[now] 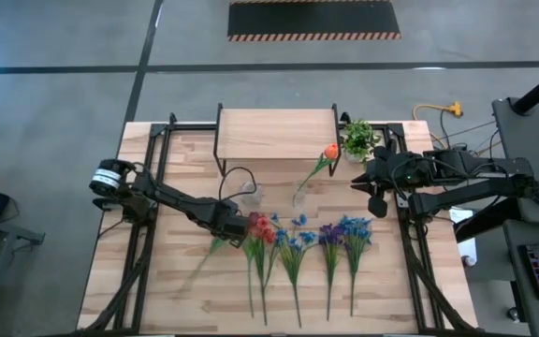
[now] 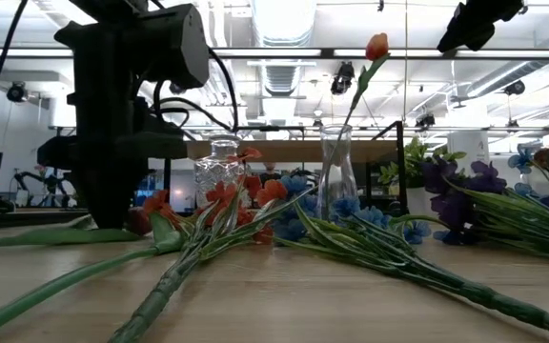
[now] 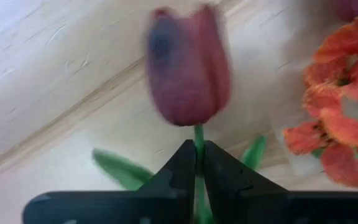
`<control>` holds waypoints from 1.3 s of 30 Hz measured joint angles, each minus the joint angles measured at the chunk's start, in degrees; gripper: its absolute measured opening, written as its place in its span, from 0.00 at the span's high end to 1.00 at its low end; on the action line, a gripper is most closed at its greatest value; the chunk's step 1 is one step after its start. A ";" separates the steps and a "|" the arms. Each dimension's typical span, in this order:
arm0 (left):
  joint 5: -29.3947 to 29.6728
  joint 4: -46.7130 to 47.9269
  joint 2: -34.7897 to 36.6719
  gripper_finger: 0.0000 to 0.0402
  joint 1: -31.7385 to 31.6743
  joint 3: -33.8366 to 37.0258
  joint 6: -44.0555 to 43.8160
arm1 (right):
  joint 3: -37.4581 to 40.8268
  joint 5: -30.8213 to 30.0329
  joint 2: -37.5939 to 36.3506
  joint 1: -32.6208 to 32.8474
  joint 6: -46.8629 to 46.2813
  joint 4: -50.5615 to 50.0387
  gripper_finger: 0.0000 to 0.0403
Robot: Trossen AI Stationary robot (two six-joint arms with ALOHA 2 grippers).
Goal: Pick and place flowers into a vace then onto a shelf
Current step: Put the left red flower into the right transparent vase
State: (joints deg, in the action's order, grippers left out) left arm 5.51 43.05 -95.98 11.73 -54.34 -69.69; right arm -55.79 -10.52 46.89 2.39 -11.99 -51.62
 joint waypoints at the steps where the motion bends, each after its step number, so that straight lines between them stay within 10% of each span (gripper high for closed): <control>1: 0.00 0.24 0.27 0.99 0.00 0.07 0.05 | 0.00 0.00 0.00 0.00 0.00 -0.02 0.86; 23: 3.95 -2.83 24.29 0.99 0.00 -2.21 5.70 | 0.00 -0.13 0.04 -0.02 0.20 1.43 0.86; 39: 16.14 -53.46 31.64 0.99 -0.30 -2.28 52.38 | 0.00 -0.21 0.04 -0.04 0.17 4.44 0.86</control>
State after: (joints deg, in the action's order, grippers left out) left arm 21.65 -10.41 -64.34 11.43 -56.62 -17.31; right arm -55.79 -10.73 46.94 2.35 -11.81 -47.18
